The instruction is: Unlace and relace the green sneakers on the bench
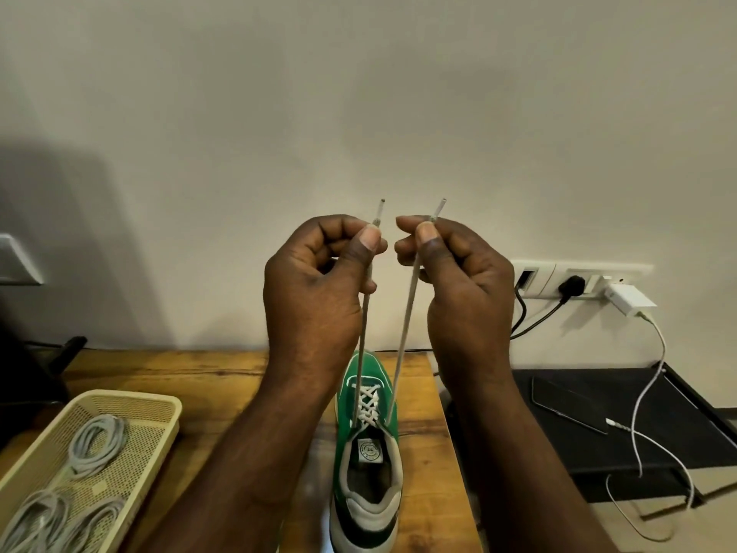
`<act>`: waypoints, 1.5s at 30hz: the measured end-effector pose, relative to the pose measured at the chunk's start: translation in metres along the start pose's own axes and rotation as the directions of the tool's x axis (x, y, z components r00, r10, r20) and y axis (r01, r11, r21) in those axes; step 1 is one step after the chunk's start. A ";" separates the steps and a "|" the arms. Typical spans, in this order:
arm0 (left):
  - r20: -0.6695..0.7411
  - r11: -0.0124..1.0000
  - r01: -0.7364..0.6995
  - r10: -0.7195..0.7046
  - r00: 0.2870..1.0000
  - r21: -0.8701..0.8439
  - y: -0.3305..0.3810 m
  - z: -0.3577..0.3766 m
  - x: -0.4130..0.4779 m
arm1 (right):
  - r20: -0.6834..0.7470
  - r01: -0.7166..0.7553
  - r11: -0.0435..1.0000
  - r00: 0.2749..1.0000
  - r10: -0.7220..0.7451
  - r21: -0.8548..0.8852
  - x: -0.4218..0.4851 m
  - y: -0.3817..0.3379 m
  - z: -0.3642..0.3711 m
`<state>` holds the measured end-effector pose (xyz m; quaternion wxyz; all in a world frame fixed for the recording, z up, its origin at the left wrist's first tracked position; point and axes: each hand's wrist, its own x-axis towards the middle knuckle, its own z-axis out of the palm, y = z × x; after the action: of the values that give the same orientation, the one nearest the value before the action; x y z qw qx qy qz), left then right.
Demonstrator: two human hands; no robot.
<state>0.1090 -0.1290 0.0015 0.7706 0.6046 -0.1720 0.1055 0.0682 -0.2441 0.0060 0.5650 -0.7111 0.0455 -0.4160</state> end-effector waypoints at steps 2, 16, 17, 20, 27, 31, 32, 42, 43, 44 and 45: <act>0.007 1.000 0.001 -0.001 1.000 0.000 0.000 0.001 -0.001 | 0.003 0.011 1.000 1.000 -0.011 0.007 0.003 -0.002 -0.001; 0.017 1.000 -0.008 0.008 1.000 0.005 0.001 0.008 -0.001 | 0.058 -0.002 0.999 0.998 -0.001 0.044 0.003 -0.002 0.000; 0.023 1.000 -0.018 0.018 1.000 0.013 0.000 0.007 -0.001 | 0.066 -0.005 0.999 0.998 0.003 0.038 0.003 -0.001 -0.001; 0.079 1.000 -0.005 0.007 0.997 -0.021 -0.003 0.004 -0.001 | 0.094 -0.049 0.999 0.995 0.046 0.021 -0.001 0.004 -0.001; 0.159 0.952 0.305 -0.296 0.942 -0.037 -0.031 -0.005 -0.008 | 0.077 -0.185 0.982 0.979 0.187 -0.032 -0.020 0.034 -0.005; 0.103 0.875 0.478 -0.469 0.877 -0.083 -0.050 -0.007 -0.016 | 0.168 -0.264 0.960 0.946 0.276 -0.089 -0.043 0.053 -0.009; 0.096 0.868 0.492 -0.485 0.869 -0.073 -0.054 -0.007 -0.018 | 0.191 -0.285 0.954 0.935 0.298 -0.094 -0.048 0.057 -0.009; 0.237 0.827 0.562 -0.549 0.802 0.011 -0.070 -0.005 -0.028 | 0.082 -0.472 0.862 0.881 0.465 0.185 -0.057 0.064 -0.013; 0.256 0.825 0.565 -0.550 0.795 0.019 -0.071 -0.005 -0.029 | 0.066 -0.487 0.851 0.872 0.484 0.197 -0.057 0.065 -0.014; 0.265 0.827 0.561 -0.548 0.793 0.032 -0.071 -0.005 -0.029 | 0.051 -0.501 0.840 0.863 0.503 0.207 -0.057 0.066 -0.014; 0.264 0.834 0.549 -0.541 0.798 0.049 -0.071 -0.004 -0.030 | 0.034 -0.514 0.829 0.853 0.520 0.221 -0.056 0.067 -0.014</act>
<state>0.1088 -0.1411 -0.0747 0.7467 0.6255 -0.0946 -0.2057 0.0495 -0.2490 -0.0804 0.7314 -0.5988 0.1974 -0.2598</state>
